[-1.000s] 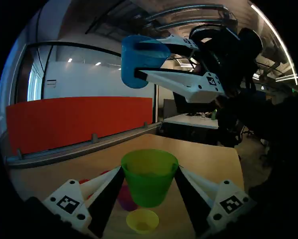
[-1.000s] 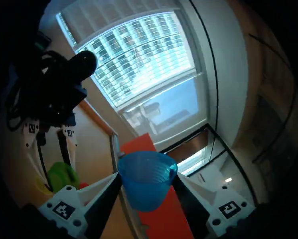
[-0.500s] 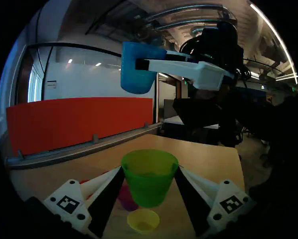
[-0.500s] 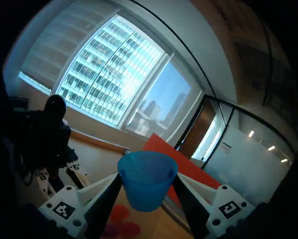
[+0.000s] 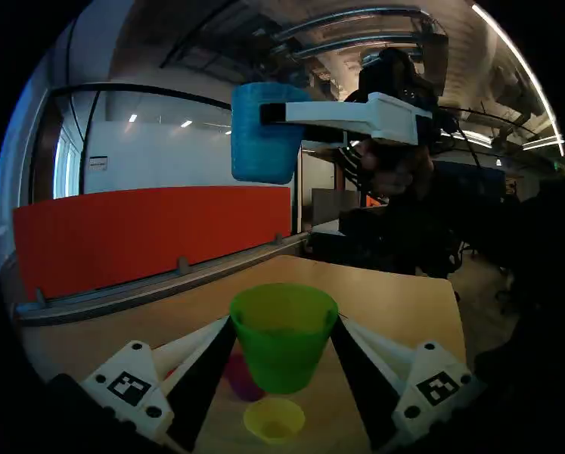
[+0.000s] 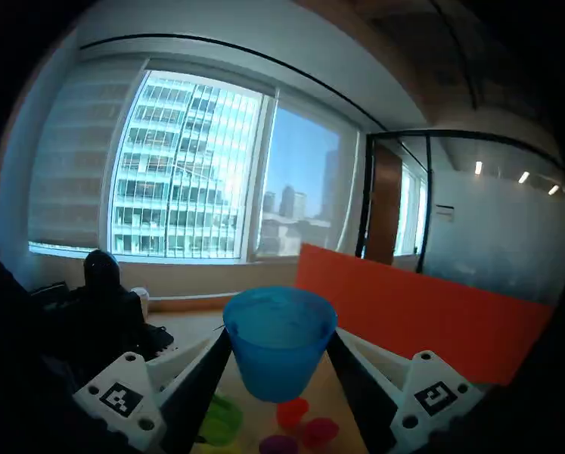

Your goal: Pour water

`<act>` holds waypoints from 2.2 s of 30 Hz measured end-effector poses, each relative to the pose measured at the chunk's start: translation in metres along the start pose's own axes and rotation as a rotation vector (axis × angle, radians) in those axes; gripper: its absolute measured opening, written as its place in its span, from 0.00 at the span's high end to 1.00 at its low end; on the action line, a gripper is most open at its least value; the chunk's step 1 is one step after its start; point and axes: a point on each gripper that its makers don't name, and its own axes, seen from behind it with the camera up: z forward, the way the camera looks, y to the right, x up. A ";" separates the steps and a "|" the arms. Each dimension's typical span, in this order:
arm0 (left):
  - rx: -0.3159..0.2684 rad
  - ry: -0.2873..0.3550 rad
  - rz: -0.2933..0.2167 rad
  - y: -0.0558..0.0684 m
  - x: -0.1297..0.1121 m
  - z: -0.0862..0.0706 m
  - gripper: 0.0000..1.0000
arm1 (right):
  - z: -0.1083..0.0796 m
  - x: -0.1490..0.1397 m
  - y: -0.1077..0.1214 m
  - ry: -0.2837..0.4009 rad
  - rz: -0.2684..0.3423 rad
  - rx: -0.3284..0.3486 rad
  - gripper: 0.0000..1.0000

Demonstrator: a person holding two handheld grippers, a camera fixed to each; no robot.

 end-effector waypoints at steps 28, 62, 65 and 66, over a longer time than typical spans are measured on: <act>0.142 -0.030 0.009 -0.050 -0.010 -0.039 0.14 | -0.058 -0.048 0.036 -0.031 0.061 -0.085 0.12; 0.187 -0.137 0.004 -0.065 -0.051 -0.064 0.14 | -0.079 -0.121 0.032 -0.142 0.046 -0.091 0.11; 0.187 -0.158 0.003 -0.067 -0.059 -0.065 0.14 | -0.078 -0.131 0.030 -0.166 0.058 -0.082 0.11; 0.187 -0.166 0.002 -0.067 -0.061 -0.065 0.14 | -0.078 -0.135 0.030 -0.174 0.063 -0.078 0.11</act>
